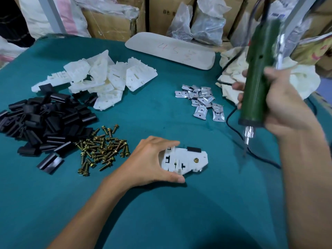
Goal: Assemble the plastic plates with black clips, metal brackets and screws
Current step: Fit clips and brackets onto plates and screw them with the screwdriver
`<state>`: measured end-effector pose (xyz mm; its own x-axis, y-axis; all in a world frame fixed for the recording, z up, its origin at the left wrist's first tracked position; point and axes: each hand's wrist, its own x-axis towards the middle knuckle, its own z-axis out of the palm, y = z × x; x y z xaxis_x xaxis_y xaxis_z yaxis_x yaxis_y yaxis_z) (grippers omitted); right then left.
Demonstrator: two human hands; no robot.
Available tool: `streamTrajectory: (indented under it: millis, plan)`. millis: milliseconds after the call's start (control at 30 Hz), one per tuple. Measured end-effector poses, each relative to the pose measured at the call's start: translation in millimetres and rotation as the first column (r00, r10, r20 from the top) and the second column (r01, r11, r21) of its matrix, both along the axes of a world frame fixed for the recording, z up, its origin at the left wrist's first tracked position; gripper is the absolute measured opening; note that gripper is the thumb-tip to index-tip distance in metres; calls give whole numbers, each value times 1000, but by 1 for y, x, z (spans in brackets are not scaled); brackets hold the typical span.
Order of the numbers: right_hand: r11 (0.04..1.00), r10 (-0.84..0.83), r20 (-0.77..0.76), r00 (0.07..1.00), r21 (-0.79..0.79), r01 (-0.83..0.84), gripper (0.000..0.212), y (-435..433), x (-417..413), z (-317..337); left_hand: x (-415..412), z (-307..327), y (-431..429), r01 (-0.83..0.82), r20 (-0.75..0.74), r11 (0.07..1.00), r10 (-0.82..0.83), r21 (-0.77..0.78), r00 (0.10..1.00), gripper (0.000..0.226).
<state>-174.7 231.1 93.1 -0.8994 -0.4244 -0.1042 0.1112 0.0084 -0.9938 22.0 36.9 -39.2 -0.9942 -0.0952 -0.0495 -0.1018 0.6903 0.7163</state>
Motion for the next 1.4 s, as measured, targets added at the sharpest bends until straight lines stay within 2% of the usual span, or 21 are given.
streamTrajectory:
  millis: [67,100,133,267,367,467,500,600,700,733,767,800,833,867,900,933,1000,1100,1233,1333,1400]
  plan:
    - [989,6,-5,1000,150,-5,21,28,5,-11,0,0,1,-3,-7,1000,3,-1,1000,100]
    - [985,27,11,1000,171,-28,14,41,11,-16,0,0,1,-4,-14,1000,4,6,1000,99]
    - [983,53,35,998,174,-59,17,54,17,-19,0,0,2,-7,-20,1000,7,15,1000,99]
    - [949,29,-25,999,314,-20,60,91,43,-34,2,-1,3,-25,-31,1000,25,8,999,101]
    - [900,35,-145,989,434,32,81,105,53,-53,2,-3,5,-46,-59,996,41,-70,997,103]
    - [844,78,-65,995,535,-31,94,103,61,-69,1,-1,5,-58,-96,993,49,-99,994,105]
    - [801,107,-80,991,597,-38,95,99,64,-76,1,0,6,-64,-106,994,55,-90,993,106]
    - [595,261,-183,948,804,-9,94,83,65,-90,4,1,7,-92,-137,995,87,-36,987,106]
    - [425,339,-243,909,902,83,91,73,70,-98,7,-1,7,-153,-184,986,164,73,969,102]
    - [415,339,-321,885,895,166,90,71,74,-97,7,0,6,-177,-189,977,197,117,962,100]
    - [468,329,-427,842,849,248,85,68,81,-96,7,0,5,-200,-184,966,229,162,956,98]
    - [586,303,-516,801,764,270,76,65,90,-93,6,0,5,-221,-174,952,259,210,950,97]
    - [730,275,-547,791,654,198,65,58,103,-90,4,0,5,-241,-165,935,289,259,943,94]
    - [838,281,-508,814,544,50,55,49,118,-87,2,1,6,-259,-156,916,316,307,936,89]
    - [885,329,-429,841,452,-115,49,39,132,-86,1,1,8,-269,-146,896,337,352,930,85]
    - [887,382,-354,854,400,-231,48,29,142,-87,0,1,10,-270,-134,879,345,394,929,79]
    - [892,385,-310,870,368,-263,46,9,154,-94,0,1,14,-223,-130,858,315,464,940,67]
    - [973,123,-317,940,227,-51,31,-6,154,-97,2,5,18,-116,-144,805,243,582,959,49]
    - [983,-60,-379,923,136,120,14,14,128,-86,2,6,22,-73,-154,770,218,634,964,35]
    - [948,-53,-466,883,254,191,15,55,88,-65,1,5,19,-105,-153,762,260,639,953,33]
    - [877,-29,-547,837,387,284,19,84,57,-52,0,3,16,-120,-154,745,288,656,945,32]
